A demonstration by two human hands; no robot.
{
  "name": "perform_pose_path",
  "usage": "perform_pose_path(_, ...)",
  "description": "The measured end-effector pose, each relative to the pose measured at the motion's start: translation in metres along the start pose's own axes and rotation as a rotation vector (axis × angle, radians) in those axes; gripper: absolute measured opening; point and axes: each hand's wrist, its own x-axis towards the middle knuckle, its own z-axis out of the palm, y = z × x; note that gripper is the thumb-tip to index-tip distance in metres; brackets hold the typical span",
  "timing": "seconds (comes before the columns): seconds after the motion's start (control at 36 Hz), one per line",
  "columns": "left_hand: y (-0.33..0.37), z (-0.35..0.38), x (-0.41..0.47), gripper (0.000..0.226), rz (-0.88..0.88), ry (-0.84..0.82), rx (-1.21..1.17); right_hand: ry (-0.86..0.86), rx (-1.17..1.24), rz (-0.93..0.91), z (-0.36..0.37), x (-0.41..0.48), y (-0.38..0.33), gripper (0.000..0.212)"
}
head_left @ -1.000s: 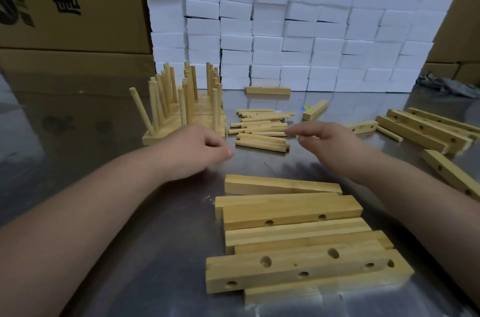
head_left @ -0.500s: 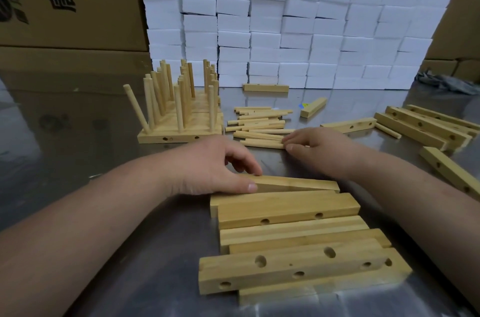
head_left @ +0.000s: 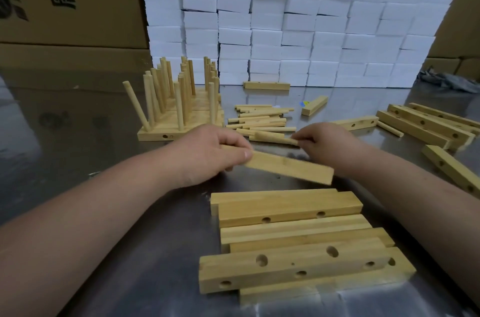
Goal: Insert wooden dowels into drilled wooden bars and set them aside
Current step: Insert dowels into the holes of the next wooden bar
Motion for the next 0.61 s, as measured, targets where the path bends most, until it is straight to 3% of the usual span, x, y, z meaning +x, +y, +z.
perform_pose_path(0.19,0.0,0.0,0.003,0.021,-0.088,0.174,-0.388,0.265,0.383,0.121,-0.012,-0.003,0.002,0.03)
perform_pose_path(0.33,0.001,-0.003,0.006,0.028,-0.156,0.189,-0.695,0.201,0.407,0.094,-0.013,-0.011,-0.008,0.031)
perform_pose_path(0.44,0.0,-0.009,0.009,0.021,-0.257,0.241,-0.911,0.169,0.418,0.064,-0.014,-0.016,-0.014,0.024)
perform_pose_path(0.53,0.0,-0.012,0.008,0.039,-0.269,0.219,-0.955,0.188,0.434,0.032,-0.015,-0.018,-0.016,0.024)
perform_pose_path(0.61,-0.002,-0.007,0.009,0.024,-0.254,0.208,-0.87,0.22,0.469,0.006,-0.016,-0.02,-0.017,0.027)
